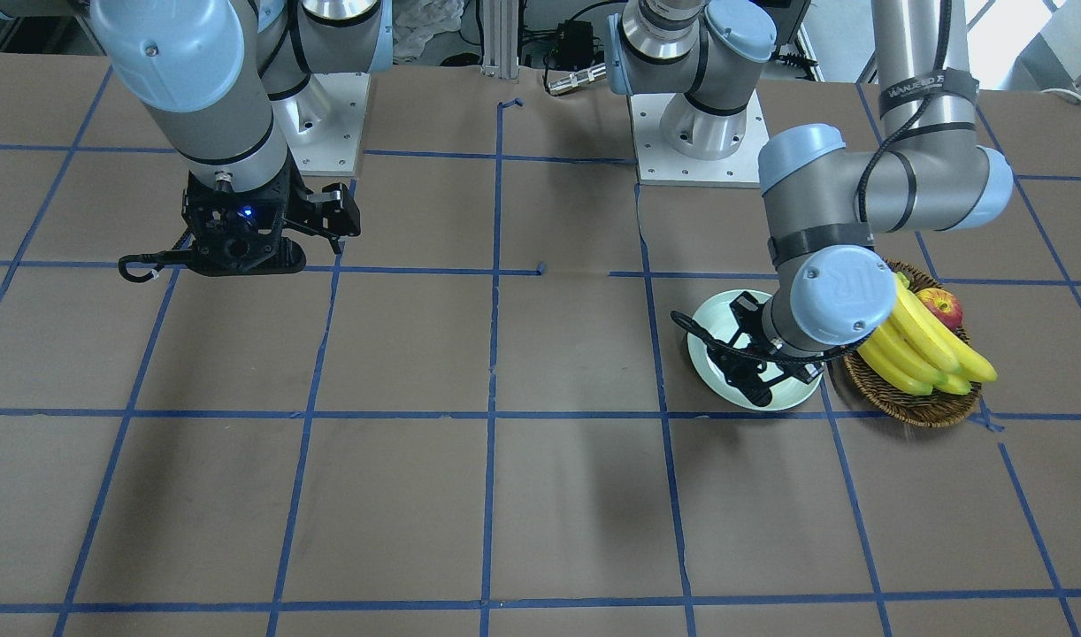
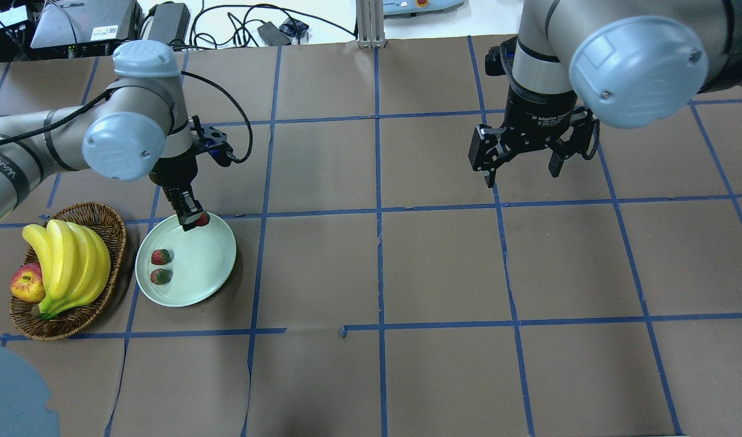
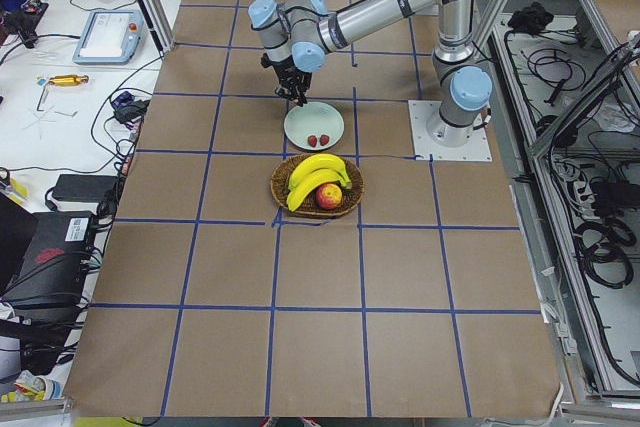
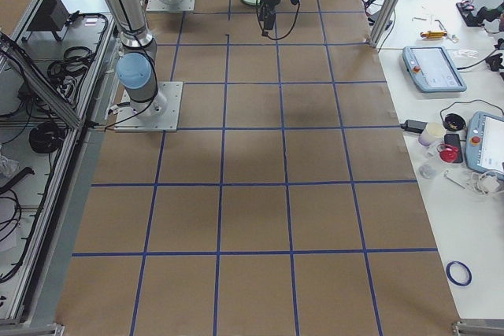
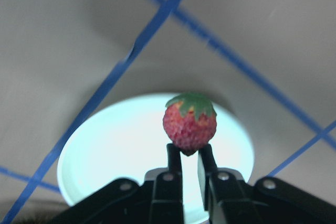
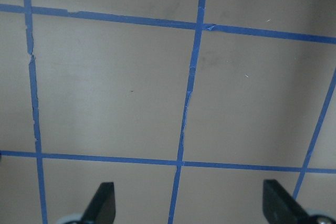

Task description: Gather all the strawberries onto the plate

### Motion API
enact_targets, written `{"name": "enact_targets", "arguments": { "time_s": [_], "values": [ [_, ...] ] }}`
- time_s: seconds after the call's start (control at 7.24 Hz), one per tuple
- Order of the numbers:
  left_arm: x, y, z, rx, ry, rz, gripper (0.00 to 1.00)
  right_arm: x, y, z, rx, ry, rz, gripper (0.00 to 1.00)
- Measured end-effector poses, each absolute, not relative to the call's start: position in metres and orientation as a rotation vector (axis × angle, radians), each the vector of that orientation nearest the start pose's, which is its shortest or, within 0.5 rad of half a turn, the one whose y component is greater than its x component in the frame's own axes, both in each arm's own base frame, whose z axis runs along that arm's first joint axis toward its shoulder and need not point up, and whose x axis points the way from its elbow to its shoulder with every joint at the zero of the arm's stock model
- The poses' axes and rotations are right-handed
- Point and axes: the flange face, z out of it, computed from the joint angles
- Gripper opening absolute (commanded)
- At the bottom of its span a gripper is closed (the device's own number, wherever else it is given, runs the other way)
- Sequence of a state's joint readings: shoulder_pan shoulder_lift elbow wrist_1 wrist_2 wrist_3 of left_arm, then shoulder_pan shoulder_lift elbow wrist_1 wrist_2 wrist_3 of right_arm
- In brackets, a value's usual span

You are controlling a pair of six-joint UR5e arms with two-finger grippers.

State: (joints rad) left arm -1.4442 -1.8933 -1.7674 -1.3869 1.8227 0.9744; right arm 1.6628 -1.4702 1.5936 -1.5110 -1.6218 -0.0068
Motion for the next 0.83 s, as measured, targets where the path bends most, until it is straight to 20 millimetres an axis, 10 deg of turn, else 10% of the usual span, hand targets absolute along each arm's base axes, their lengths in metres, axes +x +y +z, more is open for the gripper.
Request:
{"name": "enact_targets", "arguments": {
  "time_s": [0.14, 0.83],
  "values": [
    [-0.027, -0.541, 0.238, 1.303, 2.739, 0.694, 0.99, 0.175, -0.498, 0.421, -0.163, 3.183, 0.289, 1.0],
    [-0.025, -0.547, 0.26, 0.924, 2.842, 0.593, 1.0, 0.176, -0.499, 0.424, -0.153, 3.174, 0.279, 1.0]
  ]
}}
